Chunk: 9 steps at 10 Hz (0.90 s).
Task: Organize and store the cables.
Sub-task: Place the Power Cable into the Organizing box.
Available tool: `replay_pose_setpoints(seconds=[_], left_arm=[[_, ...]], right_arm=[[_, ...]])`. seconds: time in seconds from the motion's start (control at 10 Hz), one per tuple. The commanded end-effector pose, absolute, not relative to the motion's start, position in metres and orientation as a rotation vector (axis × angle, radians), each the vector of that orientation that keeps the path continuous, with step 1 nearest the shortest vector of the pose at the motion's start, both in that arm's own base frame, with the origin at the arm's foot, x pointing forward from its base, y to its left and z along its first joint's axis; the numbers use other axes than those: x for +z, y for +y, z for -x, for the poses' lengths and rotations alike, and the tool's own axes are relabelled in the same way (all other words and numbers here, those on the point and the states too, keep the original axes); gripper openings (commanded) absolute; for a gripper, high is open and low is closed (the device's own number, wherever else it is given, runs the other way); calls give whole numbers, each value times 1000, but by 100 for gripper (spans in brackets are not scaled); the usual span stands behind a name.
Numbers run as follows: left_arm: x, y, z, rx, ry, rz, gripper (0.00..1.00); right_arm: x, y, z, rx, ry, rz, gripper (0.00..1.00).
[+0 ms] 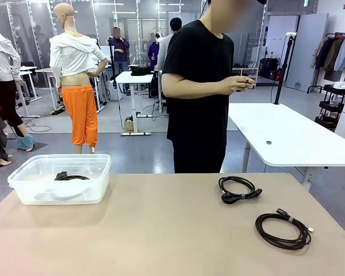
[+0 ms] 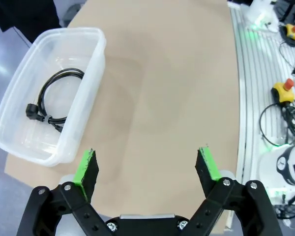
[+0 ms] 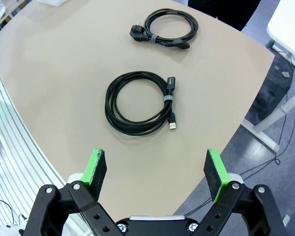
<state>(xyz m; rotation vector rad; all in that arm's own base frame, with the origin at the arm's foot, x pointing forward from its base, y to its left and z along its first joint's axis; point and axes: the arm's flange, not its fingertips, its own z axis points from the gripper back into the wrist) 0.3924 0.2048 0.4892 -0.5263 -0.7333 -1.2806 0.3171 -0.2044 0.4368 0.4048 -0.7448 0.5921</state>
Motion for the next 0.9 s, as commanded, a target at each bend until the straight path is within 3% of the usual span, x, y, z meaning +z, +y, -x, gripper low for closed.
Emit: replay_pose_setpoints(seconds=[0.0,0.8], left_arm=[[494,200,-395,-1273,-722,508,100],[494,200,-395,-1273,-722,508,100]], right_arm=[[437,-205,-316,599,-753,-408,100],[437,-205,-316,599,-753,-408,100]])
